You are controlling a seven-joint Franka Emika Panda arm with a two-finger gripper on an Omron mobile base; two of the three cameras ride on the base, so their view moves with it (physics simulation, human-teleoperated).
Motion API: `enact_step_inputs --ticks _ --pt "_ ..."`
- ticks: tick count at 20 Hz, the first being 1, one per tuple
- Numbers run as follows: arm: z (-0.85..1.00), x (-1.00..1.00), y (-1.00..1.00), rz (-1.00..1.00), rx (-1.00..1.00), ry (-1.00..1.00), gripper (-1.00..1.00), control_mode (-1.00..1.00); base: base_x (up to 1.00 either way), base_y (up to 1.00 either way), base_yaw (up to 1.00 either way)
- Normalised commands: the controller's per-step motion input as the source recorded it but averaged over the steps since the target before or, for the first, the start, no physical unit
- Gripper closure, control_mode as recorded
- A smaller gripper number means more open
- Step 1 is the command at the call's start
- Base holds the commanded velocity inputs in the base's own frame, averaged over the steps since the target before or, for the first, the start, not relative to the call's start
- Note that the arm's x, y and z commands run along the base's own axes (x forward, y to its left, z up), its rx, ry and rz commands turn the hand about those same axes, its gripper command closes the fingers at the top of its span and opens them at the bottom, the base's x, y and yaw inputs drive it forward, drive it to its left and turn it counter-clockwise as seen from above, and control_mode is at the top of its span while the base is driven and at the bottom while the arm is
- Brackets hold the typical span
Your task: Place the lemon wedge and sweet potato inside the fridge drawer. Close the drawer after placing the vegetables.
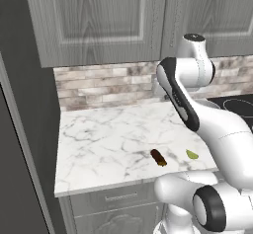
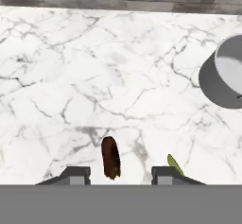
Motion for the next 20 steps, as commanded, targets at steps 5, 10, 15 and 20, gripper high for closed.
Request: enact_step_inputs --ticks 5,10,15,20 --pt "-0.1 -0.18 0.0 0.0 0.0 -0.01 -1.0 -1.0 0.0 0.0 0.0" --pt "-0.85 -0.49 0.0 0.0 0.0 0.14 -1.0 -1.0 0.0 0.0 0.0" --pt "-1.0 -0.37 0.02 0.0 -0.03 0.18 -1.0 -1.0 0.0 0.0 0.0" --pt "-0.79 0.0 0.1 0.0 -0.03 0.23 -1.0 -1.0 0.0 0.0 0.0"
